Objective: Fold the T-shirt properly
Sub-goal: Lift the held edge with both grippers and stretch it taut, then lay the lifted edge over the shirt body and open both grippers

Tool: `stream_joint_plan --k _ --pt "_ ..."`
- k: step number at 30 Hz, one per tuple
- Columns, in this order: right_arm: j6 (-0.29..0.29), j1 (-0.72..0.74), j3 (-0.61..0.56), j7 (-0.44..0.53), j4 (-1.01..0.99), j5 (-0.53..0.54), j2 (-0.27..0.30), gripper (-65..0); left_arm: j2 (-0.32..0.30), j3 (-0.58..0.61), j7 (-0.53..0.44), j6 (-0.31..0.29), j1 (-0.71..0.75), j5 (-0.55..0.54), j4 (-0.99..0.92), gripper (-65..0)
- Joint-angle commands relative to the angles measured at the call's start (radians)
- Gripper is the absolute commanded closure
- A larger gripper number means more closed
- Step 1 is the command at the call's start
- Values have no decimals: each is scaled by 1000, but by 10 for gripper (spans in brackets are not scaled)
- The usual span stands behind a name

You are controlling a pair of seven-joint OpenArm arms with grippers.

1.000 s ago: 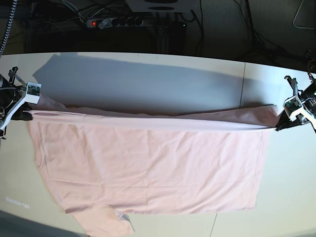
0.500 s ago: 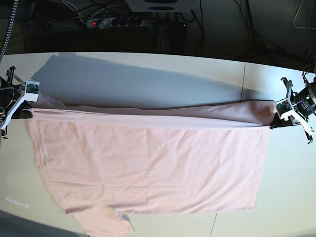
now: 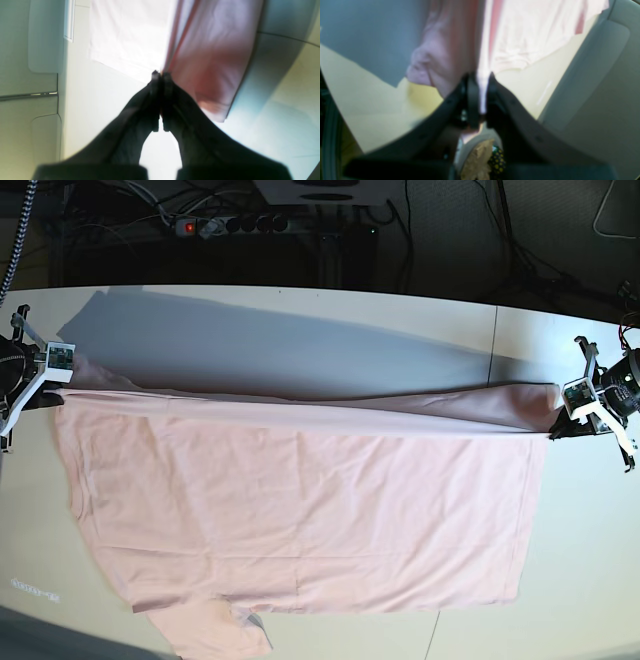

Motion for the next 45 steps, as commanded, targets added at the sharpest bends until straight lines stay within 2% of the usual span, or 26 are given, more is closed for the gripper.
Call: stream_joint_plan --k 1,4,9,23,28,32,39,45 --pt "84 16 14 -38 -11 -7 2 0 -31 -17 27 -15 -10 8 5 0" --pt "88 35 14 -26 -26 -3 2 0 -31 -17 27 -23 -10 4 5 0" --pt "129 95 14 10 -43 42 2 0 -31 -17 27 -23 -7 4 5 0" --pt "132 101 14 100 -111 35 2 0 -31 -17 27 -45 -7 -5 5 0" --pt "136 190 14 96 -175 103 -79 0 -31 -17 29 -48 -5 -18 5 0" --pt "192 255 14 93 -182 167 -129 0 -31 -17 39 -48 13 -18 5 0" --pt "195 265 9 93 -187 166 -184 0 -31 -17 39 -48 48 -18 5 0" --pt "195 303 8 51 -189 203 -185 0 -31 -17 39 -48 47 -23 5 0"
